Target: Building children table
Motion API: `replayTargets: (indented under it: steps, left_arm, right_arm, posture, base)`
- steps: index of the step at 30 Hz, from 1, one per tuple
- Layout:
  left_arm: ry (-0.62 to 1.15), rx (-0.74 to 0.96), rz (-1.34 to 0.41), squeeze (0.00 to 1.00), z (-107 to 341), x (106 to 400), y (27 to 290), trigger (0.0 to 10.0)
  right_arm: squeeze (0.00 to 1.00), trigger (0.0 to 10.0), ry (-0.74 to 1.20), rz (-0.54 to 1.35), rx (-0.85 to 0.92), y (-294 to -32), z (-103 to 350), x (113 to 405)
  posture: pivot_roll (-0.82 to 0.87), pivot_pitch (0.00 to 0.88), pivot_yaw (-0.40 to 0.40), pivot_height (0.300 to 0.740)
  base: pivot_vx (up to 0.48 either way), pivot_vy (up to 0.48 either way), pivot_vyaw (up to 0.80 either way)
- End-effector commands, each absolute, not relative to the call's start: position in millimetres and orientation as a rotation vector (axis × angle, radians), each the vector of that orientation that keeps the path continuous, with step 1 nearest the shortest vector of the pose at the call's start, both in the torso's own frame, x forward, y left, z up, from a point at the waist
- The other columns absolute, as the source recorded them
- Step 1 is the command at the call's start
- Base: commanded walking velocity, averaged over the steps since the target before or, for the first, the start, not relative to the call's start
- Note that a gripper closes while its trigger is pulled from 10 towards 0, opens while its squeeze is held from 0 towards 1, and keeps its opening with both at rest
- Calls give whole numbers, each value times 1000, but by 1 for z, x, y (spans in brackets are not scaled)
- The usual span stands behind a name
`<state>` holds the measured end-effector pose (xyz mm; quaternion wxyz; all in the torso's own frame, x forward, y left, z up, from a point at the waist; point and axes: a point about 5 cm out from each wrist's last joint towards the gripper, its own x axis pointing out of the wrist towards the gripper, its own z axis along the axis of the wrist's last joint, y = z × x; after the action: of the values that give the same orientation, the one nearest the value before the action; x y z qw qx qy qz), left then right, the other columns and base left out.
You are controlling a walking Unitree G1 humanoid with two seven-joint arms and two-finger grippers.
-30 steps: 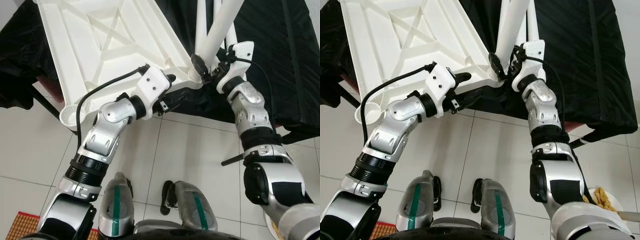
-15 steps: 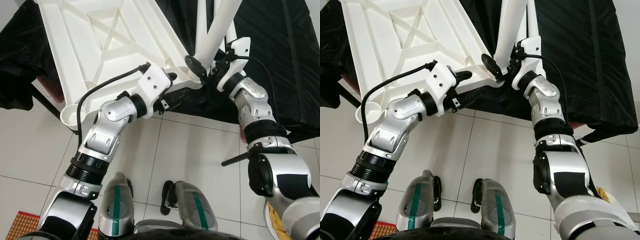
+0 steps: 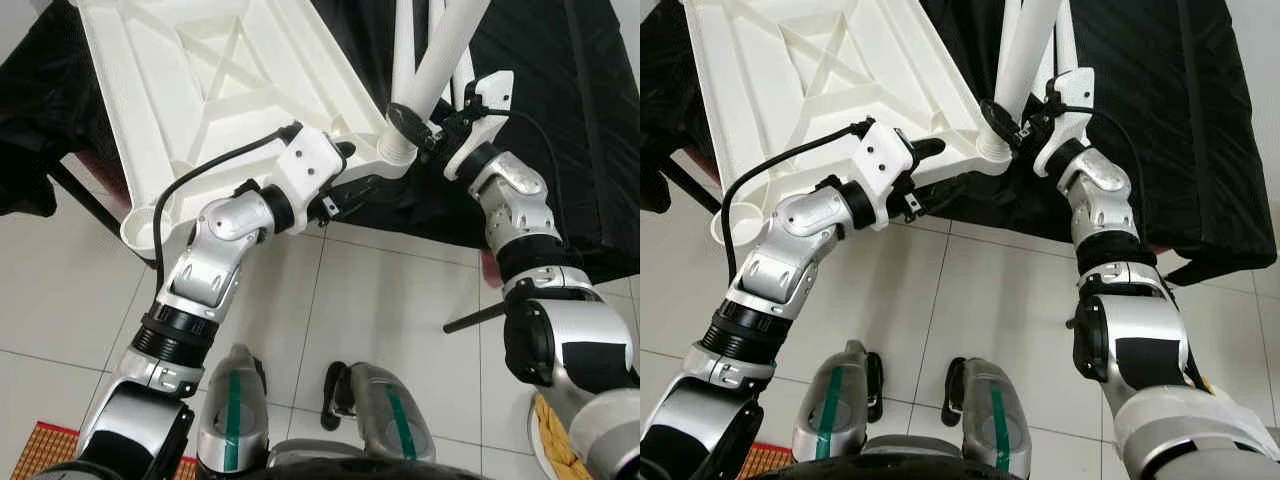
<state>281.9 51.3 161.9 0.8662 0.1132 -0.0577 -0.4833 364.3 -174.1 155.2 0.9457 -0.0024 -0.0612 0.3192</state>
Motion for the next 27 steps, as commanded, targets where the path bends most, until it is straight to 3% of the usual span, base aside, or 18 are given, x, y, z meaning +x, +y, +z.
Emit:
replayTargets:
  steps: [1, 3, 4, 6, 7, 15, 27]
  left_arm:
    - [-111, 232, -985, 0, 159, 282, 52, 10000]
    - [-111, 230, -986, 0, 159, 282, 52, 10000]
    - [-112, 232, -987, 0, 159, 282, 52, 10000]
    - [-112, 232, -987, 0, 159, 282, 52, 10000]
    - [-113, 232, -988, 0, 160, 282, 52, 10000]
    - [-112, 231, -988, 0, 160, 280, 52, 10000]
    - [-108, 227, -982, 0, 160, 279, 53, 10000]
  right_arm:
    - [0, 0, -122, 646, 26, -177, 149, 362]
    - [0, 0, -126, 651, 28, -176, 149, 361]
    - [0, 2784, -128, 657, 34, -175, 149, 360]
    - [0, 2784, -128, 657, 34, -175, 149, 360]
    - [0, 10000, -128, 658, 39, -173, 149, 359]
    - [0, 10000, -158, 588, 88, -159, 148, 355]
    - [0, 10000, -207, 311, 96, -141, 150, 351]
  posture:
    - [47, 0, -48, 740]
    - [46, 0, -48, 740]
    - [45, 0, -47, 740]
    - [45, 0, -47, 740]
    - [44, 0, -47, 740]
    - [41, 1, -51, 740]
    - [44, 19, -55, 740]
  base:
    - [0, 0, 0]
    - [0, 0, 0]
    - [0, 0, 0]
    - [0, 0, 0]
    - [0, 0, 0]
    - [0, 0, 0]
    - [0, 0, 0]
